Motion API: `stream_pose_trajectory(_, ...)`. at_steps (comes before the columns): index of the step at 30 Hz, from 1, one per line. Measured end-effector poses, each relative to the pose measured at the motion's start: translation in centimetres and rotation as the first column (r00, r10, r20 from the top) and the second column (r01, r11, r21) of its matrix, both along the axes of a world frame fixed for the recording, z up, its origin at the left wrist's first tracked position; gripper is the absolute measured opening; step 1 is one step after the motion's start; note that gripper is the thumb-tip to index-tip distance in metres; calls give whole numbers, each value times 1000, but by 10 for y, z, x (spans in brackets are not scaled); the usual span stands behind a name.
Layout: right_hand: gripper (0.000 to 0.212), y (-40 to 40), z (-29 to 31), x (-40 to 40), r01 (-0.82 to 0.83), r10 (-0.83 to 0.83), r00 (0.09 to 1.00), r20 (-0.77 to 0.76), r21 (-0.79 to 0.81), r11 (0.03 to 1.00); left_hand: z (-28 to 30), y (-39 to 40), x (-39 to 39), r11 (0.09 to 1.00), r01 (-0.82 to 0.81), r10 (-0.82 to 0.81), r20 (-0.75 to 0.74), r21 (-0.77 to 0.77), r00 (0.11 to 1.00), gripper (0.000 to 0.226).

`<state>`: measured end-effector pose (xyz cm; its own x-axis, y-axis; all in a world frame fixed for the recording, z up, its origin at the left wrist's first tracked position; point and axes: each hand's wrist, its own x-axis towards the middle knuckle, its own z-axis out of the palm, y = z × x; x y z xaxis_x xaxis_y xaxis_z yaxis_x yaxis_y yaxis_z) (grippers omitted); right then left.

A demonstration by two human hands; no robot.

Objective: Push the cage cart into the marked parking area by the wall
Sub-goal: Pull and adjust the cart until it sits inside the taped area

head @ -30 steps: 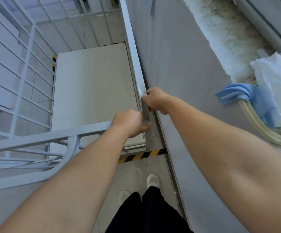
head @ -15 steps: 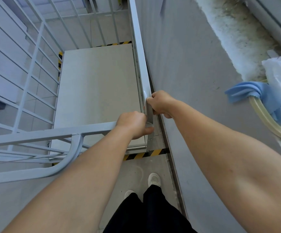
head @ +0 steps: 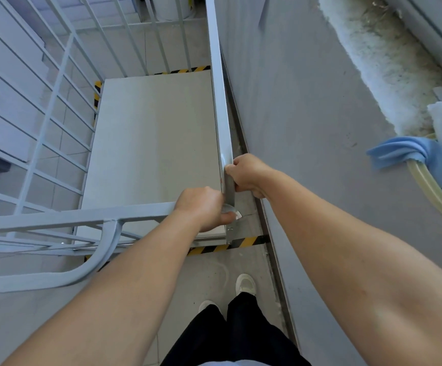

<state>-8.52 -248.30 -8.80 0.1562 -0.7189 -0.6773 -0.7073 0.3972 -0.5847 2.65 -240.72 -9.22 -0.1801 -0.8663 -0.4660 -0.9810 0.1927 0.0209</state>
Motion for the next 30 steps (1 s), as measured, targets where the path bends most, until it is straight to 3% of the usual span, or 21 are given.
stream_pose_trajectory(9,8,4,-6,32,87,-93,993,77,69,994,3,9,29,1000,-24,24,-21,-3,999,35)
stream_pose_trajectory(13,16,6,-2,31,60,-68,995,71,98,993,2,10,29,999,-49,49,-29,-19,998,38)
stream_pose_trajectory(16,9,4,19,35,77,-89,989,115,101,992,3,6,28,993,-116,116,-36,13,993,40)
stream_pose_trajectory(20,19,-13,21,49,92,-95,991,95,44,995,4,-2,23,977,-200,201,-10,77,980,46)
stream_pose_trajectory(22,17,-17,20,56,95,-104,989,101,98,991,3,-6,21,952,-290,296,-60,96,953,48)
stream_pose_trajectory(25,8,-26,19,59,76,-91,991,96,152,985,0,-10,11,921,-383,389,-113,70,914,48)
stream_pose_trajectory(30,9,-35,16,58,117,-150,976,159,199,973,-6,-12,1,901,-433,434,-59,19,899,46)
